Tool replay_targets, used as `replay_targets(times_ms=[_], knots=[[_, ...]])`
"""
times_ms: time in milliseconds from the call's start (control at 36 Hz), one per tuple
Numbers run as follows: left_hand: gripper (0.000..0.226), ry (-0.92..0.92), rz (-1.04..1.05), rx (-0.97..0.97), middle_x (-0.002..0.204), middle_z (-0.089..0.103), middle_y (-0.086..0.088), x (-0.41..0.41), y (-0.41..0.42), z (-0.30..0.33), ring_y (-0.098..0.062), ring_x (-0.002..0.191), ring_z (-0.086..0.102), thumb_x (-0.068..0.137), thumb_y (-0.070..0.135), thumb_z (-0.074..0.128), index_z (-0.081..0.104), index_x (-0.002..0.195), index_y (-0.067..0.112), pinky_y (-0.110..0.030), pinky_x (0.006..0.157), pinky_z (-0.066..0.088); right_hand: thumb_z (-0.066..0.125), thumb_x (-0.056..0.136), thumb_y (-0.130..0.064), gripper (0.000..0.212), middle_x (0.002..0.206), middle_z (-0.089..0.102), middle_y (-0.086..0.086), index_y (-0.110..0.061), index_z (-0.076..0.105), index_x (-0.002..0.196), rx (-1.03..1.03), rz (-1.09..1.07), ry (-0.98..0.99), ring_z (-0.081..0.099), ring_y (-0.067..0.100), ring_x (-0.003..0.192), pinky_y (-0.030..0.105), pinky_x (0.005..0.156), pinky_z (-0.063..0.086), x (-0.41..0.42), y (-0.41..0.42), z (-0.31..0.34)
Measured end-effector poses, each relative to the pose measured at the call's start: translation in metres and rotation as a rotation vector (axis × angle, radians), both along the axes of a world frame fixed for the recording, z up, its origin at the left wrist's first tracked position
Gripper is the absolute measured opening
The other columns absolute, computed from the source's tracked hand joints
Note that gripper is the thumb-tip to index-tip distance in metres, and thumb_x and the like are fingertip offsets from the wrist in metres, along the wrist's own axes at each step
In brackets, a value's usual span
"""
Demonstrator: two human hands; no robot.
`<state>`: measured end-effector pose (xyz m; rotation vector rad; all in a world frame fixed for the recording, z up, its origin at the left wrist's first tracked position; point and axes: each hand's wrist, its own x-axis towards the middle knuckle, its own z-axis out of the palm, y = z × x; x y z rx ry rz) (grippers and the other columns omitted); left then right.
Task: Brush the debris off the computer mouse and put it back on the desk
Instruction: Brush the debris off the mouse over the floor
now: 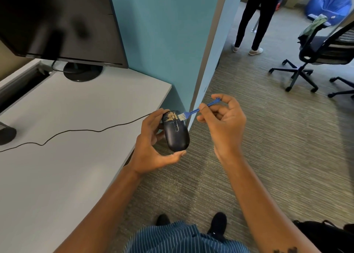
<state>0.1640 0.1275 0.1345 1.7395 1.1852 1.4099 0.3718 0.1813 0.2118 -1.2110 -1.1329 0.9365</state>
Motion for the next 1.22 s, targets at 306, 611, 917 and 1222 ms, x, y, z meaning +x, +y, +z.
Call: replay_targets(times_ms=[306, 611, 917, 1222], knots=[[0.125, 0.005, 0.015, 0.004, 0.175, 0.035, 0.018, 0.002, -0.006, 0.001, -0.014, 0.162, 0.048, 0.069, 0.024, 0.110, 0.038, 0.168, -0.004, -0.031, 0.118, 0.058, 0.086, 0.097, -0.014, 0.033, 0.086, 0.084, 0.004, -0.023, 0.068, 0.123, 0.004, 0.037, -0.087, 0.084, 0.021, 0.074, 0.050, 0.082, 0.070, -0.002, 0.001, 0.002], [0.127, 0.028, 0.010, 0.019, 0.176, 0.035, 0.017, 0.003, -0.011, 0.003, -0.016, 0.162, 0.049, 0.066, 0.016, 0.112, 0.039, 0.167, -0.006, -0.033, 0.116, 0.060, 0.085, 0.097, -0.012, 0.033, 0.086, 0.084, 0.003, -0.019, 0.068, 0.125, 0.015, 0.026, -0.080, 0.083, 0.019, 0.074, 0.048, 0.079, 0.071, -0.004, 0.001, 0.006], [0.129, 0.026, 0.016, -0.005, 0.176, 0.037, 0.011, 0.004, -0.015, 0.005, -0.026, 0.160, 0.052, 0.066, 0.014, 0.113, 0.037, 0.169, -0.002, -0.040, 0.114, 0.063, 0.083, 0.098, -0.010, 0.033, 0.086, 0.083, 0.000, -0.019, 0.067, 0.126, 0.081, -0.025, -0.137, 0.083, 0.014, 0.075, 0.039, 0.076, 0.070, -0.006, -0.003, 0.007], [0.129, 0.042, 0.024, 0.008, 0.175, 0.035, 0.020, 0.005, -0.018, 0.002, -0.010, 0.162, 0.047, 0.062, 0.007, 0.114, 0.039, 0.165, -0.011, -0.031, 0.116, 0.060, 0.083, 0.099, -0.012, 0.032, 0.089, 0.083, -0.002, -0.021, 0.066, 0.125, 0.107, -0.089, -0.129, 0.084, 0.013, 0.077, 0.041, 0.077, 0.070, -0.007, -0.005, 0.006]])
